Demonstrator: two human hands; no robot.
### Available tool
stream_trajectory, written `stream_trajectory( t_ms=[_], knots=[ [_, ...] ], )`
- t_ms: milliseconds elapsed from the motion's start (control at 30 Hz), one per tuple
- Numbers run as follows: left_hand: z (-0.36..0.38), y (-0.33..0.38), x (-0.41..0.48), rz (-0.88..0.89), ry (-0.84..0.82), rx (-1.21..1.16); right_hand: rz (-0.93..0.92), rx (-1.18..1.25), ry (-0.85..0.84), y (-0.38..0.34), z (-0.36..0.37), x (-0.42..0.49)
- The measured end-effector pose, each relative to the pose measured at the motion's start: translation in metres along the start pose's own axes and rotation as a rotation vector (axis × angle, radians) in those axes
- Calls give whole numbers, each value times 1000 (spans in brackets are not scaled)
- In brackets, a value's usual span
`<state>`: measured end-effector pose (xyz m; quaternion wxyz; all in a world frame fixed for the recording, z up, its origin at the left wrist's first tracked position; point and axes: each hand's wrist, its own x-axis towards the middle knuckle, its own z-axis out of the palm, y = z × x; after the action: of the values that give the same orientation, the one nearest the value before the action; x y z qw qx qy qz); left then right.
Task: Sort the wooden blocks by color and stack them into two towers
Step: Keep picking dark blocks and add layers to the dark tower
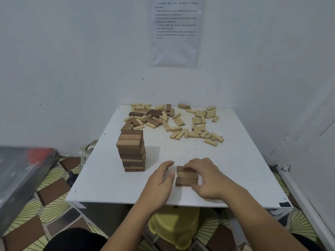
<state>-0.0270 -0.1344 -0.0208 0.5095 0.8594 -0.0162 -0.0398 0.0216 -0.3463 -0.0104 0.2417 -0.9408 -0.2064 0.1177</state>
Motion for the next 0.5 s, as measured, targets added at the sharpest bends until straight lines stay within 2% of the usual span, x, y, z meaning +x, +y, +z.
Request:
stream_trajectory(
  t_ms=[67,133,267,367,500],
  knots=[
    [3,2,2,0,33,-3,49,49,51,4,0,-5],
    [5,3,2,32,47,92,152,20,137,6,5,-14],
    [15,-4,0,106,-64,602,311,-262,132,1,29,-34],
    [25,-10,2,92,-100,771,329,-339,136,-2,44,-36],
    [32,-15,3,111,-101,849,252,-396,139,-3,51,-30]
  ],
)
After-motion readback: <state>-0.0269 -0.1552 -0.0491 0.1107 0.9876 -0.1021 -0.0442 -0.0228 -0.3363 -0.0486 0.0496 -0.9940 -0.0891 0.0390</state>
